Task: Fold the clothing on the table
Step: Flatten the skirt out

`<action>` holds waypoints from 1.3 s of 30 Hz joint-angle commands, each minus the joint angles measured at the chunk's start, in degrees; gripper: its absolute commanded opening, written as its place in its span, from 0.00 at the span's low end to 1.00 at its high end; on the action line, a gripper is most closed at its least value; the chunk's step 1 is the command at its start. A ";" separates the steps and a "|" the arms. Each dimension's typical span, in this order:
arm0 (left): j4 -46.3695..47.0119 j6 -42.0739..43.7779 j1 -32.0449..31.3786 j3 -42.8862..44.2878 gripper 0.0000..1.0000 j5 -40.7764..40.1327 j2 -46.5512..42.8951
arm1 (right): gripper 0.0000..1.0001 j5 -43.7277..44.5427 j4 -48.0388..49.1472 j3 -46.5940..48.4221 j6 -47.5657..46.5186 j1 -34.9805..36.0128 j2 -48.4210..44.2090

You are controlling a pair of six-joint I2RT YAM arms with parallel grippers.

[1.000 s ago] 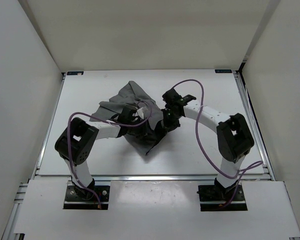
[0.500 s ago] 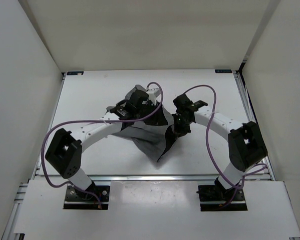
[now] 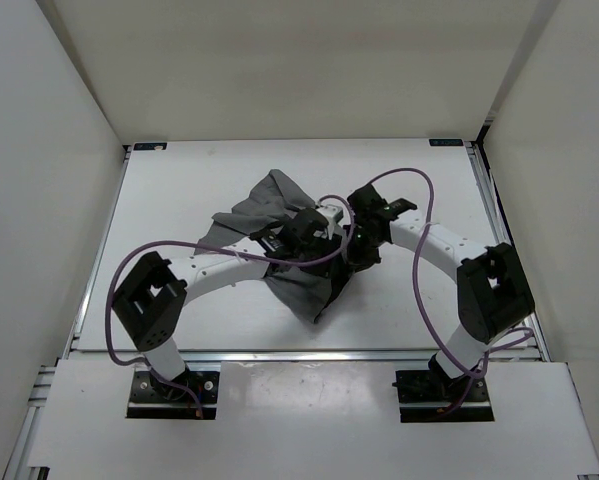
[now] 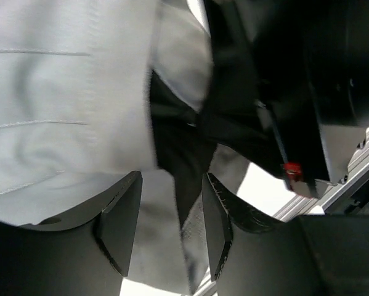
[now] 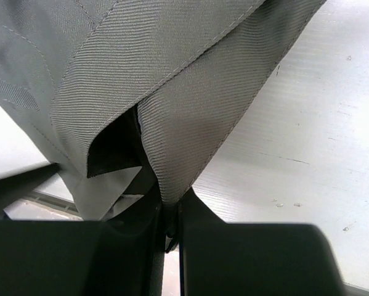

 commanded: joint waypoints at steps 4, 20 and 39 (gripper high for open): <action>-0.17 1.41 -2.82 1.78 0.53 -8.37 1.86 | 0.00 -1.90 1.55 -1.05 -1.51 -1.16 -3.50; 2.37 2.38 -4.32 1.95 0.50 -16.56 4.23 | 0.00 -5.07 4.54 -5.72 -1.25 -2.39 -6.76; 5.98 2.65 -3.18 1.42 0.51 -14.01 4.58 | 0.00 -5.60 3.40 -4.32 -0.11 -0.99 -6.06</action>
